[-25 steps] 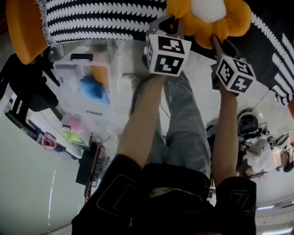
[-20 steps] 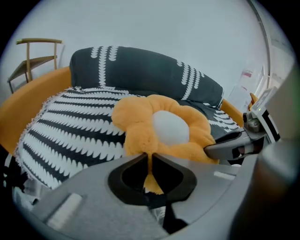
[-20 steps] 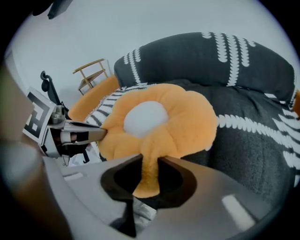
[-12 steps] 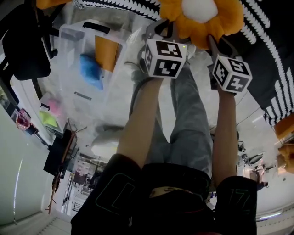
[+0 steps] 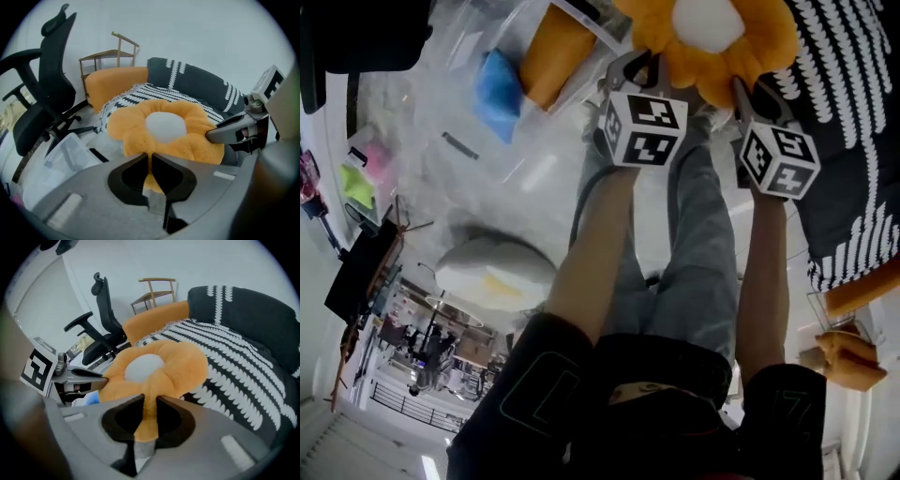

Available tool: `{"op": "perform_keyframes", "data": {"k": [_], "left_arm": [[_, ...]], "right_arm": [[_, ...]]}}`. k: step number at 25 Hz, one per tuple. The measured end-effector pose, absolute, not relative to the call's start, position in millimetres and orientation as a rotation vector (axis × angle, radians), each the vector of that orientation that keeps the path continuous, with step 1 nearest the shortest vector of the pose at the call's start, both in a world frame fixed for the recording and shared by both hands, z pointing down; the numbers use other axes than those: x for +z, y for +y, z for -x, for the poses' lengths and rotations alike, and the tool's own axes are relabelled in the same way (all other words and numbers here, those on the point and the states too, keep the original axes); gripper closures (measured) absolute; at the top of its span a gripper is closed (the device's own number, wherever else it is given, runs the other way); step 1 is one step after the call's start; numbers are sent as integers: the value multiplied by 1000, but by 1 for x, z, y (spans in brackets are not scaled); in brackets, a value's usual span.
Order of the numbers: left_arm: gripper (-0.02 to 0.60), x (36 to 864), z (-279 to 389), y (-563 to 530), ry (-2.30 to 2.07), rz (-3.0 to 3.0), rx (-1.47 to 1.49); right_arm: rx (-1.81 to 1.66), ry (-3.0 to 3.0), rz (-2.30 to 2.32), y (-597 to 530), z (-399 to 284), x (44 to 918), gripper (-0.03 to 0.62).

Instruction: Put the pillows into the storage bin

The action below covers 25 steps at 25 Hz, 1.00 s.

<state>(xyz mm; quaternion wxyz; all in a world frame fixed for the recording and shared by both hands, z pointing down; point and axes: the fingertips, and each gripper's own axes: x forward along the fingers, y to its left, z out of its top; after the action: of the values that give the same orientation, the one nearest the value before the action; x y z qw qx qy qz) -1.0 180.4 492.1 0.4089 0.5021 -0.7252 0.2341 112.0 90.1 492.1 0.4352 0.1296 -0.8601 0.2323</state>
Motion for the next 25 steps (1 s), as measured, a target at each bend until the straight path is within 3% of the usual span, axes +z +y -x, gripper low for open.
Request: {"op": "perform_keyframes", "data": {"k": [17,25], "left_arm": [[551,500,72,392,-1991,-865,371],[551,505,74,446,-2039,-812,303]], "right_arm": [[304,-2160,114,260,16,489,537],[266,-2206,152,306,31,495,526]]}}
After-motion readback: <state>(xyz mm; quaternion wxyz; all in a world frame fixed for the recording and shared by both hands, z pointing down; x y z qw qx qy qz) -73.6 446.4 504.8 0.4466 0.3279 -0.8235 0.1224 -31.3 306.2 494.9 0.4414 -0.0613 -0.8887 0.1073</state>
